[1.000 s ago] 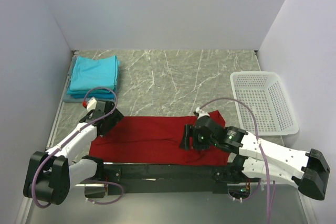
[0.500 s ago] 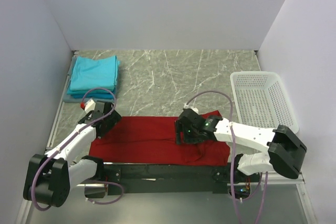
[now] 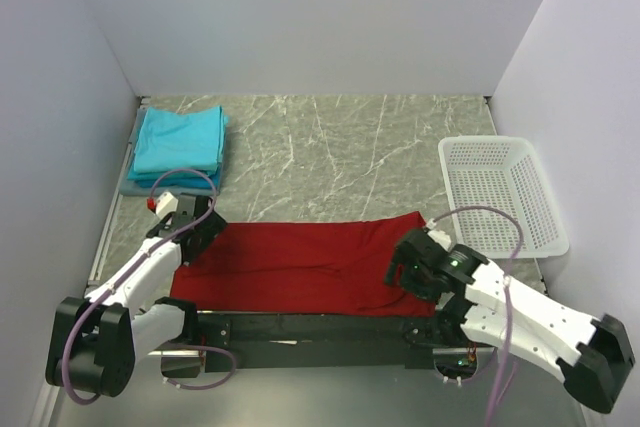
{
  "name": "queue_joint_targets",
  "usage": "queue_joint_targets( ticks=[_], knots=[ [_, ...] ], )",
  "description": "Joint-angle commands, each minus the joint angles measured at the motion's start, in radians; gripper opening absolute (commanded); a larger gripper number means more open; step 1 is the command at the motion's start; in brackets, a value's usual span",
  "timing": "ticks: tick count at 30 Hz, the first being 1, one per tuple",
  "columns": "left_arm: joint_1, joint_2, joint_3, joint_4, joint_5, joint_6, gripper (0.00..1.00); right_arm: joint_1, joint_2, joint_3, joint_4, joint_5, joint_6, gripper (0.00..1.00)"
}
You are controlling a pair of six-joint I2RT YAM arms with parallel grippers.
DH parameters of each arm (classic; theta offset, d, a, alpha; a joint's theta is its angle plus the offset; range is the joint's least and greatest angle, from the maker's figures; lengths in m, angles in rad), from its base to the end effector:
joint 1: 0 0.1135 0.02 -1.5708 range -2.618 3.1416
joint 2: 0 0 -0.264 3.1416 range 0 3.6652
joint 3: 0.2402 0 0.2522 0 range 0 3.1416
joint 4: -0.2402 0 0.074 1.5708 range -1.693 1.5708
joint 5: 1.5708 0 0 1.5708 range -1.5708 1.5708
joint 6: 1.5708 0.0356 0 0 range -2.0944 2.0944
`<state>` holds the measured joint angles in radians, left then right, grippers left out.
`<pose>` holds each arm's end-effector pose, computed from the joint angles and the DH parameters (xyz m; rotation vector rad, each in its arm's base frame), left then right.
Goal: Fold and stack the t-shirts
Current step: Fold the tshirt
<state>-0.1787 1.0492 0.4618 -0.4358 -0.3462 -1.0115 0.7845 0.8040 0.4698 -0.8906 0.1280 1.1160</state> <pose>0.1808 -0.0204 0.1648 -1.1237 2.2373 -0.0316 0.0917 0.0851 0.1771 0.4969 2.7786 0.2961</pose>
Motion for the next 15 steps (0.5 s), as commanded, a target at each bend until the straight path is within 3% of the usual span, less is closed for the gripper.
queue_joint_targets(
  ticks=[1, 5, 8, 11, 15],
  knots=[
    [0.012, -0.032, -0.009, -0.018, -0.034, -0.01, 0.99, -0.007, -0.107, 0.018, -0.129, 0.07, 0.129, 0.91],
    [0.013, -0.043, 0.0, -0.033, -0.037, -0.016, 0.99, -0.007, -0.15, 0.098, -0.24, 0.146, 0.179, 0.92],
    [0.015, -0.052, -0.003, -0.024, -0.04, -0.018, 0.99, -0.008, -0.18, 0.176, -0.21, 0.124, 0.048, 0.92],
    [0.015, -0.054, -0.005, -0.011, -0.025, -0.01, 0.99, -0.008, -0.166, 0.12, 0.136, -0.043, -0.085, 0.93],
    [0.015, -0.055, -0.006, -0.001, -0.016, -0.006, 1.0, -0.007, 0.048, 0.104, 0.362, -0.139, -0.159, 0.93]
  ],
)
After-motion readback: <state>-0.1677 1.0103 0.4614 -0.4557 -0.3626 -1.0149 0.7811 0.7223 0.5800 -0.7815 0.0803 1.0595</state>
